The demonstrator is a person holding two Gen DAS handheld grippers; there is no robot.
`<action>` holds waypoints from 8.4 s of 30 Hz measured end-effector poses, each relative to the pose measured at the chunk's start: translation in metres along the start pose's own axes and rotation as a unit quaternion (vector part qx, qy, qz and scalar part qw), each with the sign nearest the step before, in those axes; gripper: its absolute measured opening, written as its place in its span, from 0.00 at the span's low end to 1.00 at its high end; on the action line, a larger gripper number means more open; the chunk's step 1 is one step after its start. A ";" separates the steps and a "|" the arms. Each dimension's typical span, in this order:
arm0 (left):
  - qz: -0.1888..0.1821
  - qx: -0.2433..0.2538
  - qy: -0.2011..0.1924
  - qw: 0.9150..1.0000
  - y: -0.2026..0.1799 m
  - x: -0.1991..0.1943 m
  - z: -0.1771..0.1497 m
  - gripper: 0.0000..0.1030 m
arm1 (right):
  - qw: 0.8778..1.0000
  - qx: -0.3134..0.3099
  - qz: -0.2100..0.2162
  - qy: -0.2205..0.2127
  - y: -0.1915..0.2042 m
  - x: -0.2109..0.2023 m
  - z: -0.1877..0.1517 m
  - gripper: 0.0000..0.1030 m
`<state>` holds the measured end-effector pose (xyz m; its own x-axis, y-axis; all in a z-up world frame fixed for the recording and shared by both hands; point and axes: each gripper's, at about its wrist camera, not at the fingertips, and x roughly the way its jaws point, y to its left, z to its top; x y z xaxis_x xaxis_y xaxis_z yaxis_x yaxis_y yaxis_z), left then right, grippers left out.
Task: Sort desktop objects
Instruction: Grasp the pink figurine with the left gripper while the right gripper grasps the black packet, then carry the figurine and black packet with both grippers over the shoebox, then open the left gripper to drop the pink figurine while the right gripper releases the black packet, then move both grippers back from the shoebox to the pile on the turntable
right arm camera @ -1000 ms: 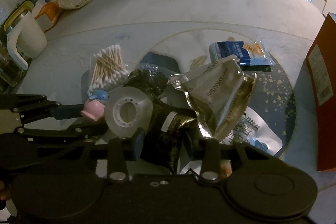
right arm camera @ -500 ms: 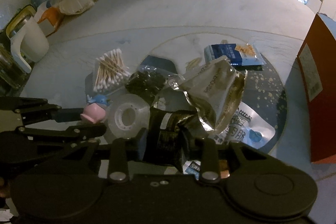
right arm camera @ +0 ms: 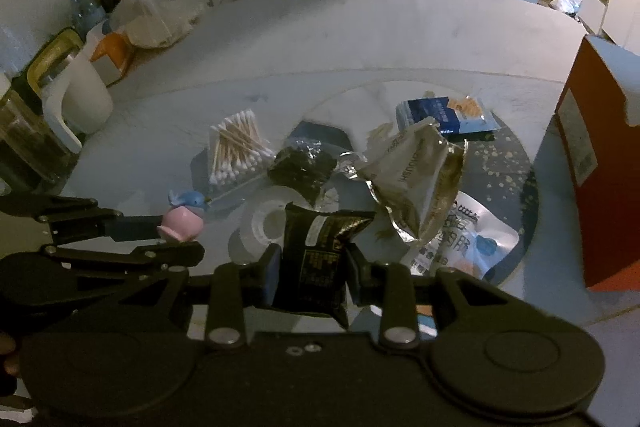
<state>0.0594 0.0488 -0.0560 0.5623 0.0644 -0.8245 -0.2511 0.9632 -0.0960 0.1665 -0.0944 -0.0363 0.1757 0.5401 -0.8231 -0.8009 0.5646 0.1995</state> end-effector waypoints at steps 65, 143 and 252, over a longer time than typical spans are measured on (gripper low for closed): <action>-0.171 0.216 -0.041 0.960 -0.261 0.003 0.129 0.33 | 0.961 0.161 -0.146 -0.170 -0.220 -0.212 -0.056 0.31; -0.119 0.225 0.098 0.962 -0.355 0.151 0.197 0.32 | 0.993 0.047 -0.086 0.063 -0.375 -0.024 0.069 0.55; -0.009 0.000 0.001 1.000 -0.008 0.008 0.033 1.00 | 0.999 -0.021 -0.029 -0.016 -0.048 -0.041 -0.023 0.88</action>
<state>0.0917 0.0501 -0.0435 0.5645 0.0454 -0.8242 -0.2398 0.9644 -0.1111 0.1848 -0.1576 -0.0244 0.2403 0.5263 -0.8156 -0.8116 0.5698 0.1286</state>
